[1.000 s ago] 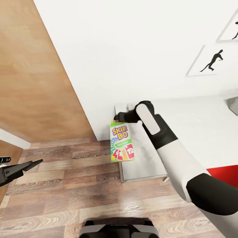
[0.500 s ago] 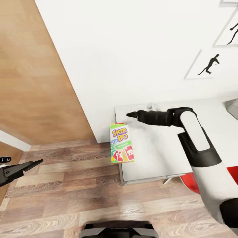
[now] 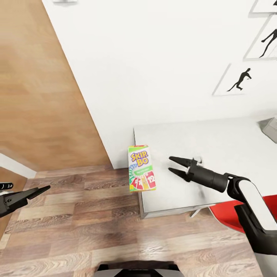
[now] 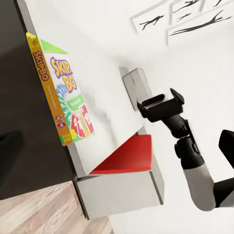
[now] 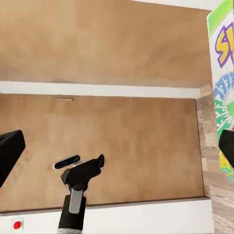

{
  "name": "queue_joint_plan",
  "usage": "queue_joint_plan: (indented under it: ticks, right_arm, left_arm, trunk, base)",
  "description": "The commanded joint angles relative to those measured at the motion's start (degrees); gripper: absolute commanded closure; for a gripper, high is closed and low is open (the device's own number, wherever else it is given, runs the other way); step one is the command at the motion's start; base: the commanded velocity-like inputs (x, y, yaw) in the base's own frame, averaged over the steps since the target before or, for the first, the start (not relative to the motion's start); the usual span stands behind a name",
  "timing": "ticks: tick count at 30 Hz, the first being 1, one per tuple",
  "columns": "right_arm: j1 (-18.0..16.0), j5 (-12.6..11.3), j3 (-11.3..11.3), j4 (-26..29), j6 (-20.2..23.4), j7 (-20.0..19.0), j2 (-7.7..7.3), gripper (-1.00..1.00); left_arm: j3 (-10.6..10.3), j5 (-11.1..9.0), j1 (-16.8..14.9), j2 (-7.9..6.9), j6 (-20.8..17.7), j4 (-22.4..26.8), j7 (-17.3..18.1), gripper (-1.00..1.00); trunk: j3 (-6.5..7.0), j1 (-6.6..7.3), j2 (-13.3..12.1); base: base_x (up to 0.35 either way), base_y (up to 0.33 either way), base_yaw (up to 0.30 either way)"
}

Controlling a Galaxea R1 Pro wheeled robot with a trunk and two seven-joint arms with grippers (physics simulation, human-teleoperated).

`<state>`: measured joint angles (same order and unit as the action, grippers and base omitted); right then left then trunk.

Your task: Put all the toys in the child's room - the three board games (two on the bed and one on the table), the two jigsaw puzzles on the table, and the tennis ball on the table - inside the toy box on the table in the child's room.

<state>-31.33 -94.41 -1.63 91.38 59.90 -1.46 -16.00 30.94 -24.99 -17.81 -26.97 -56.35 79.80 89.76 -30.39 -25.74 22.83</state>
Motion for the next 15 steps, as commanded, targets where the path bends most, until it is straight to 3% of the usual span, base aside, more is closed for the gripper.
queue_joint_plan:
  ticks: [1,4,11,15]
  right_arm:
    - [1.52,-0.02,0.45,0.01,0.10,-1.72,-0.19,-1.00]
    - [8.14,0.00,2.27,0.02,-0.13,-7.64,-0.60,-1.00]
    - [15.93,0.65,5.43,0.02,-0.39,-15.94,-0.73,-1.00]
    - [19.04,4.31,7.68,0.02,-0.47,-21.36,-0.74,-1.00]
  left_arm:
    - [-0.01,0.08,-0.03,-0.01,-0.60,0.00,0.24,-1.00]
    - [-0.05,0.11,-0.03,0.02,-0.55,0.00,0.24,-1.00]
    - [-0.71,0.50,-0.03,0.39,-0.40,0.00,0.24,-1.00]
    - [-2.29,0.74,-0.08,0.56,-0.29,-0.11,0.24,-1.00]
  trunk:
    - [0.03,-0.04,0.09]
    - [0.31,-0.04,0.09]
    - [0.97,-0.04,0.09]
    - [1.35,-0.04,0.09]
  base:
    - [0.000,0.000,0.000]
    - [0.000,0.000,0.000]
    - [0.000,0.000,0.000]
    - [0.000,0.000,0.000]
